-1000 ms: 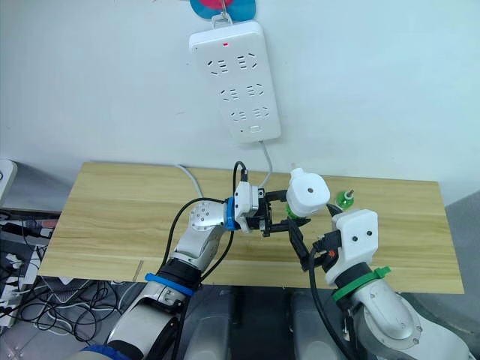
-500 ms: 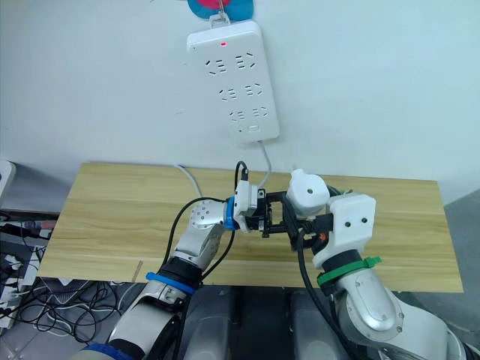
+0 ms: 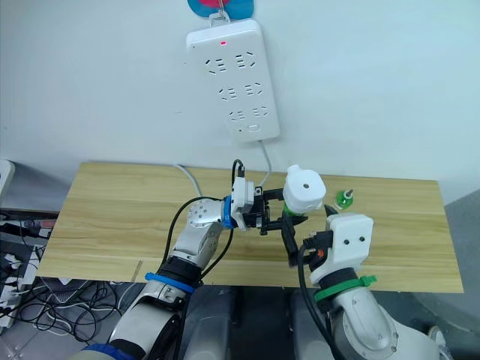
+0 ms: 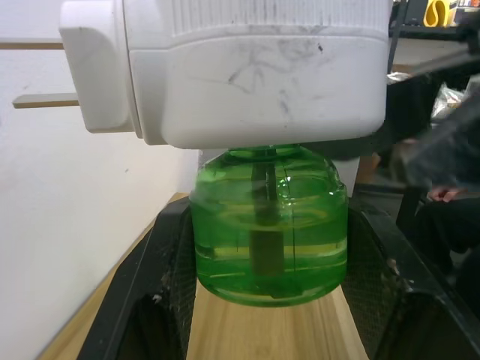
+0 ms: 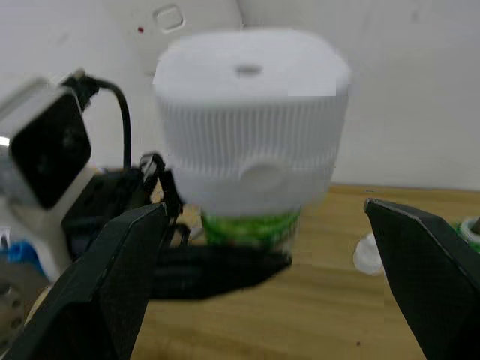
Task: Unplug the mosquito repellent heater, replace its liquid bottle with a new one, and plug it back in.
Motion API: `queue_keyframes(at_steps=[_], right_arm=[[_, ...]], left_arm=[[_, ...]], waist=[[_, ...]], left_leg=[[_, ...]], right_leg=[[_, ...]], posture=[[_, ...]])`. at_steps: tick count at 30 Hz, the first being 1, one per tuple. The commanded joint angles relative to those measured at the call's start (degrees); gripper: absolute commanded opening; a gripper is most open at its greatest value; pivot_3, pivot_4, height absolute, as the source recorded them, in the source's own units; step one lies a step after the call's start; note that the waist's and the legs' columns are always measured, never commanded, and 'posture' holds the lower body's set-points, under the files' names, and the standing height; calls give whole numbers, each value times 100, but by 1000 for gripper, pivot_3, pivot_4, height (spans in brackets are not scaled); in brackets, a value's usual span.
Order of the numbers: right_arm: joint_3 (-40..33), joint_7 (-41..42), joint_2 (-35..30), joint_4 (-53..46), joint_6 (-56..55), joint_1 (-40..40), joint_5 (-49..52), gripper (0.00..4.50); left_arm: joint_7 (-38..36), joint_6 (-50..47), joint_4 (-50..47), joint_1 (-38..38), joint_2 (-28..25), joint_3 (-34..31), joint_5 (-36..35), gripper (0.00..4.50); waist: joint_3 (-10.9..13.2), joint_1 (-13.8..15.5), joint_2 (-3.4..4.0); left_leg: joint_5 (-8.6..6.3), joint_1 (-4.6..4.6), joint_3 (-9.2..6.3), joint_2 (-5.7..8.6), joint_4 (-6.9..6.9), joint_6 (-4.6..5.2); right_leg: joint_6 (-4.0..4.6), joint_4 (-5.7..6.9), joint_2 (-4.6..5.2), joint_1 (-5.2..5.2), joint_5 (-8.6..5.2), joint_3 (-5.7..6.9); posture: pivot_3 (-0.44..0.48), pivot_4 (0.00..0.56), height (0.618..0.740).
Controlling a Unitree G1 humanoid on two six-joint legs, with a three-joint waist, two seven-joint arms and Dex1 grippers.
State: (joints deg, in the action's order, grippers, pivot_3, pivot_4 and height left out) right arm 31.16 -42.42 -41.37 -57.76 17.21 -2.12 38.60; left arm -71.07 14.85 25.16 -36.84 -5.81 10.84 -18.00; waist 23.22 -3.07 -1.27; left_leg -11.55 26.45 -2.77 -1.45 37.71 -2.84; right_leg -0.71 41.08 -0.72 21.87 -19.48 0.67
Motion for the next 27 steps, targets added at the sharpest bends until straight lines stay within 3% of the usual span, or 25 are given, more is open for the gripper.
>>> queue_keyframes(at_steps=[1,11,23,27], right_arm=[[-1,213,97,-224,-220,-202,-407,4448],[-105,574,419,-224,-113,-84,-598,4448],[-622,424,728,-224,605,620,62,4448],[-719,340,703,-224,692,753,288,3561]], left_arm=[[-111,-1,-229,17,65,18,-142,2265],[-186,-33,-280,77,39,11,-134,2265],[-272,-37,-299,72,26,9,-133,2265],[-273,-43,-326,87,15,11,-134,2265]], waist=[[0,1,0],[-8,2,1],[-11,1,1],[-11,0,1]], left_leg=[[0,0,0,0,1,0],[0,1,1,-1,1,-1],[0,4,2,-1,2,0],[0,6,1,0,2,0]], right_leg=[[0,0,0,0,0,0],[0,0,0,1,0,1],[1,3,0,2,0,1],[1,4,0,4,0,1]], posture=[[-83,372,740],[-79,362,740],[-73,363,740],[-72,366,740]])
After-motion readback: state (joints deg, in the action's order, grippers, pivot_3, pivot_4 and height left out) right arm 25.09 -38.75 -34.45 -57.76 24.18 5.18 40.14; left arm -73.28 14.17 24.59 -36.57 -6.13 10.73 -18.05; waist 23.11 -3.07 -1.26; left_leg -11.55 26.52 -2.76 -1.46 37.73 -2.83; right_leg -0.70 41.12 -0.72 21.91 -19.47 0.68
